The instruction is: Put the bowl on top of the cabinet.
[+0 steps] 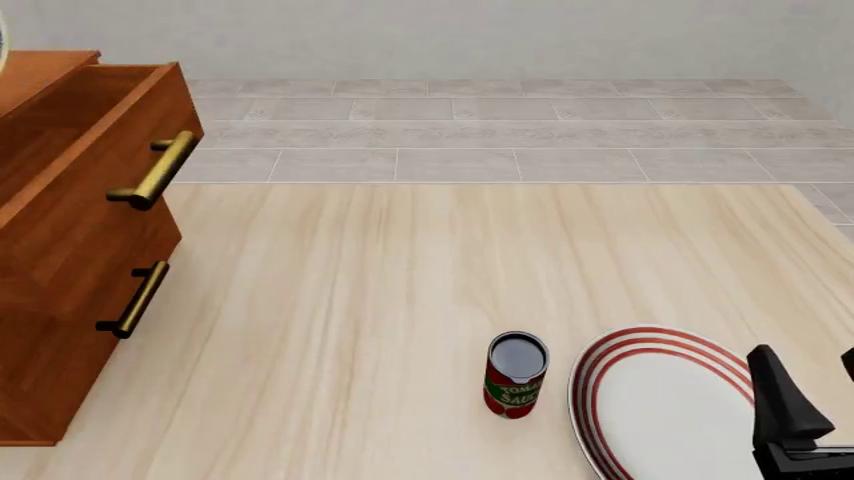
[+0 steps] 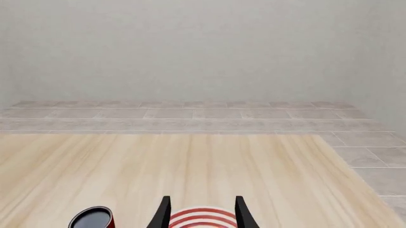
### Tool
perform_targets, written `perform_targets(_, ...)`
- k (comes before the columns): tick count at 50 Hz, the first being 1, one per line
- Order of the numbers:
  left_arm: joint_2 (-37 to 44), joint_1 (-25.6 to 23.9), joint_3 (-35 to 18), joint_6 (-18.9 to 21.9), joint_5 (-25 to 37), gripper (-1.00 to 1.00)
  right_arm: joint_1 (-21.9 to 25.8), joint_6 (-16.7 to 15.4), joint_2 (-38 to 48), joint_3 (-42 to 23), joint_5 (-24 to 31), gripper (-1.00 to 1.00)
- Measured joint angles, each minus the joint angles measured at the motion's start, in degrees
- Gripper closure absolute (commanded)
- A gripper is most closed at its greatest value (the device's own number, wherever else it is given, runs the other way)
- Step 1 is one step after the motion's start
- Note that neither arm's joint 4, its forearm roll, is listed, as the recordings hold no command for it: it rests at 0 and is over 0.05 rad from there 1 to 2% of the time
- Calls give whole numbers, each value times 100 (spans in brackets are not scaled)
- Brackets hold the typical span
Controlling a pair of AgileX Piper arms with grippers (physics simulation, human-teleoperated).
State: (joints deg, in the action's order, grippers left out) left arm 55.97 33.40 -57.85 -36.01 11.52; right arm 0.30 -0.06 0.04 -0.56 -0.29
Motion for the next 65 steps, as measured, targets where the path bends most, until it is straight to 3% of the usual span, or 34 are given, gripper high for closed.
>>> perform_targets(49,105,216,164,42,-121,100,14,9,1,10,12,-100)
perform_targets(50,105,216,166,38,-125,-100,14,9,1,10,12,-100)
perform_targets(65,117,203,130,3,-177,-100,15,11,0,9,8,-100)
